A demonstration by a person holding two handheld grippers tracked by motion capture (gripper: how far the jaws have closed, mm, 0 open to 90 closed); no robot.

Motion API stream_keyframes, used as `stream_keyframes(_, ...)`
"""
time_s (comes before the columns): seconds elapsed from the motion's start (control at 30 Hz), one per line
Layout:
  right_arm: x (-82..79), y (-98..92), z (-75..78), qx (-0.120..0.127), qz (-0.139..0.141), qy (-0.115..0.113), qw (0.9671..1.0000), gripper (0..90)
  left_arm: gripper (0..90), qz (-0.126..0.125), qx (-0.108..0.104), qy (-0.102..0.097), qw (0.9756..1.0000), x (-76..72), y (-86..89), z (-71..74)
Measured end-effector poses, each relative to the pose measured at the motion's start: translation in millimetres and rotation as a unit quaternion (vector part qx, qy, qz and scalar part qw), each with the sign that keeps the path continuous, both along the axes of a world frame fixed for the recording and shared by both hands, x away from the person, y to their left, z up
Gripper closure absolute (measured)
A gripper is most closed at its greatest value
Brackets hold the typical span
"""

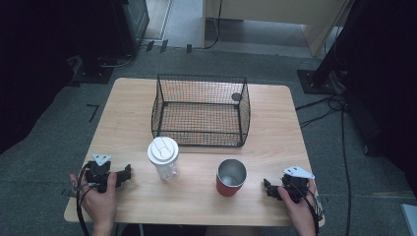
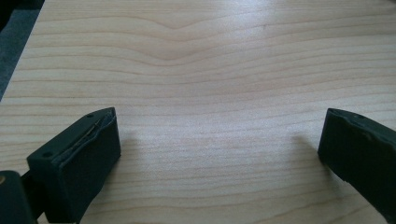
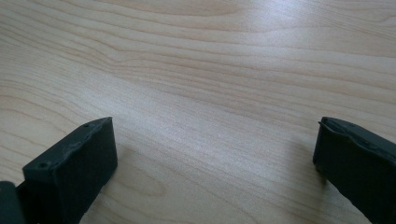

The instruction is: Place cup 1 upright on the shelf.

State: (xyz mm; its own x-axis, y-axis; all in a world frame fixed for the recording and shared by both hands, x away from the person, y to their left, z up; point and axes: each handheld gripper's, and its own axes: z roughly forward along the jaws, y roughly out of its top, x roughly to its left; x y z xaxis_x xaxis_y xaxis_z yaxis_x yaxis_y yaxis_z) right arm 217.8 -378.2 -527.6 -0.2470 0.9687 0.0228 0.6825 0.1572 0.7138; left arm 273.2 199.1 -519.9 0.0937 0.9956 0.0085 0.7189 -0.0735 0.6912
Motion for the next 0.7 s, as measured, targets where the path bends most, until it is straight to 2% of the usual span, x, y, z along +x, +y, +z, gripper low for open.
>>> stream_keyframes(0.17, -1.8, 1.2, 0.3, -0.006, -0.006, -0.005, 1.0, 0.5, 0.0, 0.0, 0.0, 0.0, 1.0, 0.0, 0.0, 0.0)
stream_keyframes(0.23, -3.1, 2.9, 1.6, -0.007, -0.01, -0.013, 0.9998, 5.6, 0.0, 0.0, 0.0, 0.0, 1.0, 0.0, 0.0, 0.0)
stream_keyframes(0.3, -4.2, 4.5, 4.5, -0.004, -0.013, -0.016, 0.9998, 5.8, 0.0, 0.0, 0.0, 0.0, 1.0, -0.1, -0.1, -0.1)
stream_keyframes(0.47, -9.5, 10.7, 17.3, 0.002, 0.005, -0.023, 0.9997, 2.5, 0.0, 0.0, 0.0, 0.0, 1.0, -0.1, 0.0, 0.0)
stream_keyframes(0.57, -12.7, 14.6, 23.8, 0.014, 0.016, -0.017, 0.9996, 0.1, 0.0, 0.0, 0.0, 0.0, 1.0, -0.1, 0.0, 0.0)
stream_keyframes(0.63, -15.1, 17.6, 28.1, 0.024, 0.032, -0.008, 0.9992, 0.0, 0.0, 0.0, 0.0, 0.0, 1.0, -0.1, 0.0, 0.0)
stream_keyframes(0.7, -17.3, 21.3, 32.2, 0.028, 0.046, -0.008, 0.9985, 0.0, 0.0, 0.0, 0.0, 0.0, 1.0, -0.1, 0.0, 0.0)
